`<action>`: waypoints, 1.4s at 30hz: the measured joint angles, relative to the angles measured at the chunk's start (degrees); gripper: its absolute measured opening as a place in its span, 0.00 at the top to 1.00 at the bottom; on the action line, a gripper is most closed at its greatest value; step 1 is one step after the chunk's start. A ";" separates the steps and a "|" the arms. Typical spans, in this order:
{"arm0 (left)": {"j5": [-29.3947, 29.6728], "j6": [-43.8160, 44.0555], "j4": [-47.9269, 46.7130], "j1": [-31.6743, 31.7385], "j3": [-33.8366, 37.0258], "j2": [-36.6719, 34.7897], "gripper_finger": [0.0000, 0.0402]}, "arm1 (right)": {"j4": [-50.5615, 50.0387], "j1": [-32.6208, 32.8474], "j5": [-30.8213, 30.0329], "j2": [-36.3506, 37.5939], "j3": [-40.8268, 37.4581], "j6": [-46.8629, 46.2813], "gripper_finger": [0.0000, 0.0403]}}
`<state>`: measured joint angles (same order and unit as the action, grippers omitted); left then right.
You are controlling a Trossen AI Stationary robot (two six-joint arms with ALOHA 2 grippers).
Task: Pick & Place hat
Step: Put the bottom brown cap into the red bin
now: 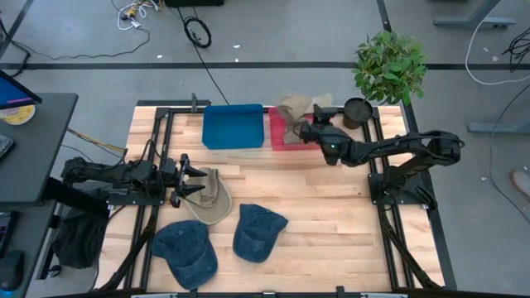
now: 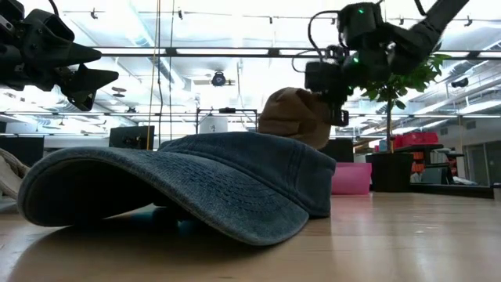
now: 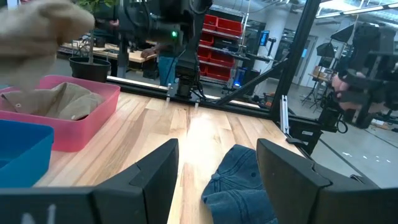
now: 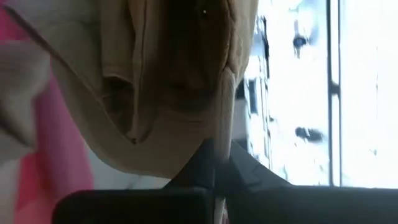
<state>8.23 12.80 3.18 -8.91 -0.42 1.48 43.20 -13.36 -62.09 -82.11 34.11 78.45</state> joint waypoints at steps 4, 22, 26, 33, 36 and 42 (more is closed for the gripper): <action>0.00 -0.01 0.00 0.00 0.00 0.01 0.45 | -1.22 0.00 5.83 -0.01 -3.38 -1.51 0.98; 0.02 0.01 -0.02 0.00 0.01 0.01 0.45 | 4.91 -7.27 15.01 -3.86 -5.73 -9.06 0.98; 0.01 0.00 -0.02 0.00 0.02 0.02 0.45 | 4.81 -6.11 11.92 -7.21 -5.73 -11.87 0.98; 0.01 -0.02 -0.02 0.00 0.01 0.01 0.45 | 2.19 -2.11 12.56 -7.58 -5.73 -14.43 0.93; 0.00 0.00 0.00 0.00 0.00 0.00 0.45 | 1.92 -1.15 15.51 -7.31 -5.73 -14.94 0.86; 0.01 -0.03 -0.02 0.00 0.00 0.02 0.45 | 0.27 0.53 12.57 -5.43 -5.73 -18.29 0.66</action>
<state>8.24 12.77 3.16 -8.91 -0.43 1.50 43.47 -12.84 -49.52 -87.54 28.38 60.16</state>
